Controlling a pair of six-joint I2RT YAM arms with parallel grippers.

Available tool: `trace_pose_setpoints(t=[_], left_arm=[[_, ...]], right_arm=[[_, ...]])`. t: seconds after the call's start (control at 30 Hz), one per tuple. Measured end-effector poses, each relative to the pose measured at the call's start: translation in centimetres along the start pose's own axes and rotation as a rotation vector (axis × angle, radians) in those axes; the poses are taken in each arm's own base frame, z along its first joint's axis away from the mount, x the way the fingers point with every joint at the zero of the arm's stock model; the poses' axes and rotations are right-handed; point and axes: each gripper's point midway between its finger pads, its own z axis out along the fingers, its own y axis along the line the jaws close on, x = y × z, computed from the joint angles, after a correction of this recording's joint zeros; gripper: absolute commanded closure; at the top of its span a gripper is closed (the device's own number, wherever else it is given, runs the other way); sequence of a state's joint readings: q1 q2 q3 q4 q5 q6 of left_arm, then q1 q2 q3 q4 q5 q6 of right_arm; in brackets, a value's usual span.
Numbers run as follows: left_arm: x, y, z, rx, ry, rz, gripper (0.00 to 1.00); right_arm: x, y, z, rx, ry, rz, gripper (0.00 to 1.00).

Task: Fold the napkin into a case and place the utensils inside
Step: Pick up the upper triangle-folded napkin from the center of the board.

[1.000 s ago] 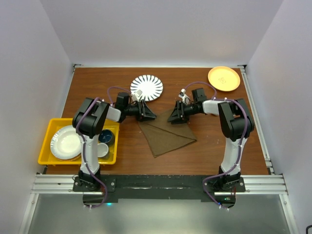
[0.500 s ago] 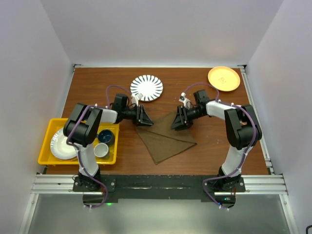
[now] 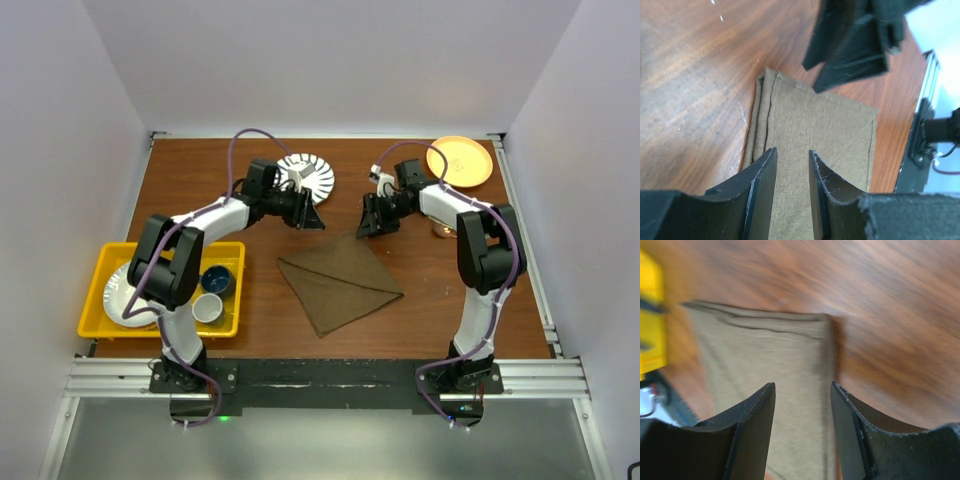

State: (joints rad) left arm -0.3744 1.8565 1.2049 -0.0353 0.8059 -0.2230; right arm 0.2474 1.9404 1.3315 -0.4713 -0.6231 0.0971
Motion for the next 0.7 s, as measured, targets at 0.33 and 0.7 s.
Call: trace_pose_setpoints(t=[0.33,0.7], left_arm=[[0.8,0.1,0.2,-0.011,0.028,0.037,0.57],[1.5,0.7,0.1,-0.003,0.05,0.09,0.38]], right_arm=[[2.1,-1.8,2.0,0.009,0.082,0.03,0.64],[2.1,-1.2,3.4,-0.1,0.104,-0.006,1.0]])
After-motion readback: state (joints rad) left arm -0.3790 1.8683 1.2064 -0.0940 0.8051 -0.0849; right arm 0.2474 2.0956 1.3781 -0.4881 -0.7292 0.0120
